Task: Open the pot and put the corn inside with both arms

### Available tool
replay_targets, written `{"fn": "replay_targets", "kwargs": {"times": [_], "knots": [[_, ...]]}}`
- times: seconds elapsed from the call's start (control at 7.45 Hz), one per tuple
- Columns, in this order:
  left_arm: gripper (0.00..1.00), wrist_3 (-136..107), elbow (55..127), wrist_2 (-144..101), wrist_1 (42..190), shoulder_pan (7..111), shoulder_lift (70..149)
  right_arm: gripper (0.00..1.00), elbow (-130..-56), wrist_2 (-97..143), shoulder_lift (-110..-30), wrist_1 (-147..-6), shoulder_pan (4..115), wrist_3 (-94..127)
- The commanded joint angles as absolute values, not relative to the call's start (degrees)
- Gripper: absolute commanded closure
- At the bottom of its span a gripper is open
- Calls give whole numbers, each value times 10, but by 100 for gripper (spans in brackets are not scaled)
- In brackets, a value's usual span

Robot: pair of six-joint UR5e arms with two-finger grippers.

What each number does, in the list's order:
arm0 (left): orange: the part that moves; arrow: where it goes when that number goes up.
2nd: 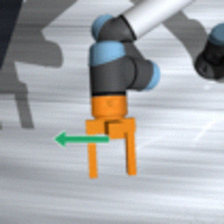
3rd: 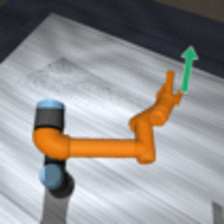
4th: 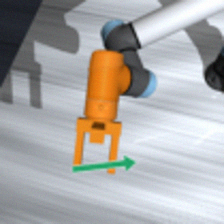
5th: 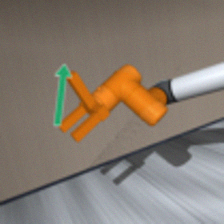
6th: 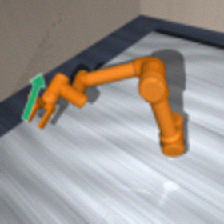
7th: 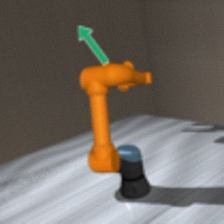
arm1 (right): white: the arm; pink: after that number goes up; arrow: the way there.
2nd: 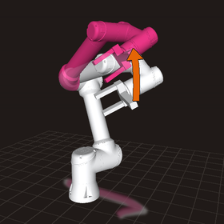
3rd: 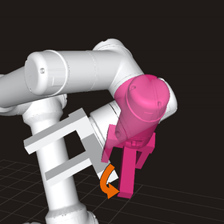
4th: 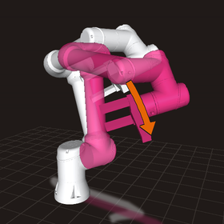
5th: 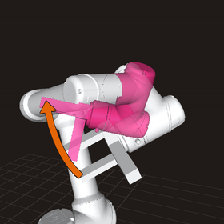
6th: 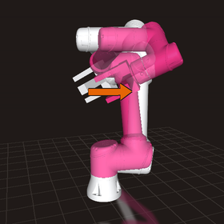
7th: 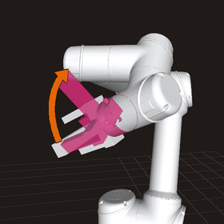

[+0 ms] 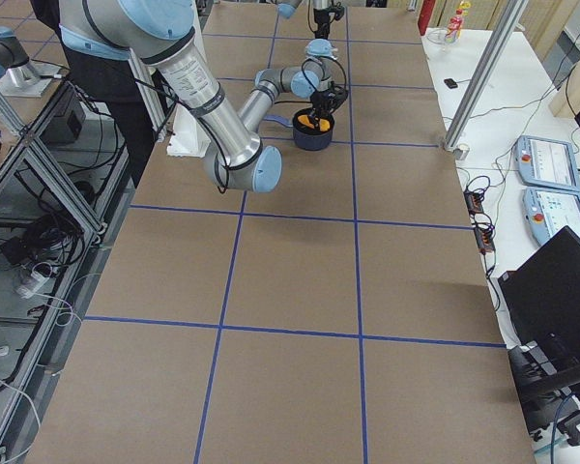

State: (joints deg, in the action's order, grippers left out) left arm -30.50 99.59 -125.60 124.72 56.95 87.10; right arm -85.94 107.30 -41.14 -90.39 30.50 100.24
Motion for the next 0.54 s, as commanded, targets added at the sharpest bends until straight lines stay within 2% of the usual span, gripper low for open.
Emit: {"fn": "replay_targets", "kwargs": {"times": [0.0,0.13,0.4], "knots": [[63,-305,997,-1257,1247,570,871,67,-853,1073,-410,-904,309,998],[63,-305,997,-1257,1247,570,871,42,-853,1073,-406,-904,309,998],[63,-305,993,-1257,1246,569,873,1,-848,1073,-398,-904,309,998]]}}
